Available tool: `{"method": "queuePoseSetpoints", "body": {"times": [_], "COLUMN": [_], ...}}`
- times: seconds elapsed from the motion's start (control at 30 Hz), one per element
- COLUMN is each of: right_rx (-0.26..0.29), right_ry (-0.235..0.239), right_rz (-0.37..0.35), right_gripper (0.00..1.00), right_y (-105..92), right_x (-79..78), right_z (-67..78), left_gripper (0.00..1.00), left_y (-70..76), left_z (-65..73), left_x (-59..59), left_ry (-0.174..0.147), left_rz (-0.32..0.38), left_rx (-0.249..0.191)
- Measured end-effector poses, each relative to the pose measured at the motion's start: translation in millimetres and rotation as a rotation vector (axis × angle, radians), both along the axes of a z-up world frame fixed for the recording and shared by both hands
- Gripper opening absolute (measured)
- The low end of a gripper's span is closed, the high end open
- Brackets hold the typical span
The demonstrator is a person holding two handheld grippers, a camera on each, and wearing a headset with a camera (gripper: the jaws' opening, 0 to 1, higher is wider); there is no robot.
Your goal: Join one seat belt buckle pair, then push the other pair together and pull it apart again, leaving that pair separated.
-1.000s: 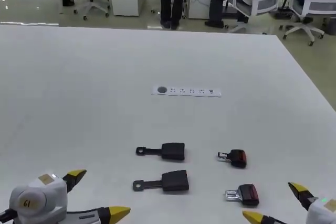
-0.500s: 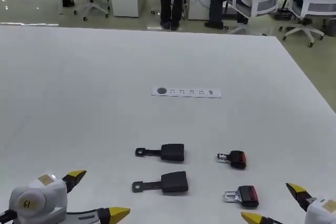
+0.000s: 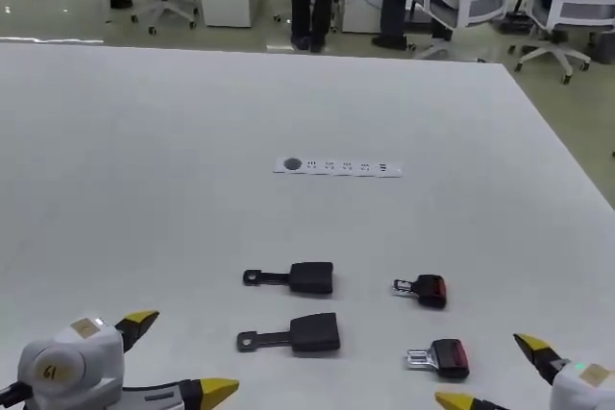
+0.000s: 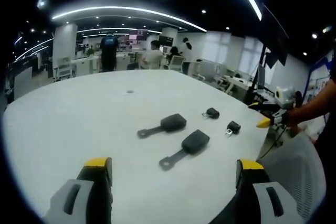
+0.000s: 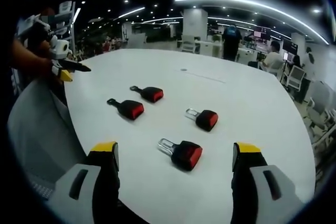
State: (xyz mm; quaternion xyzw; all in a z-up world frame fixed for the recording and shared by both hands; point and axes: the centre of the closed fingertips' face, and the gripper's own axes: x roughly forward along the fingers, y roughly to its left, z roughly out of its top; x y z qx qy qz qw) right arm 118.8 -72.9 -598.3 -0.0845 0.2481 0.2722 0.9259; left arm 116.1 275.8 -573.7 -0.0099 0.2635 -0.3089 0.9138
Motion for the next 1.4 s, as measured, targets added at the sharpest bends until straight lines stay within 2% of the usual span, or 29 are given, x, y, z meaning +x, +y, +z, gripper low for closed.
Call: {"method": "queuePoseSetpoints", "body": {"times": [0.7, 1.17, 1.4], "right_rx": [-0.02, -0.026, -0.025], "right_ry": [0.029, 0.048, 0.06], "right_rz": [0.07, 0.097, 0.104], "right_gripper": [0.89, 0.88, 0.88], "right_y": [9.3, 10.3, 9.6], "right_x": [4.0, 13.8, 20.3], "right_z": [-7.5, -14.2, -19.7], "left_gripper": [0.99, 0.98, 0.98], "left_y": [-14.7, -17.9, -26.3], "left_z": [-4.9, -11.8, -12.8], "left_x": [10.1, 18.1, 23.6], "left_ry": [0.014, 0.024, 0.033], "left_rz": [-0.035, -0.054, -0.068], "left_rx": [-0.001, 0.003, 0.01]}}
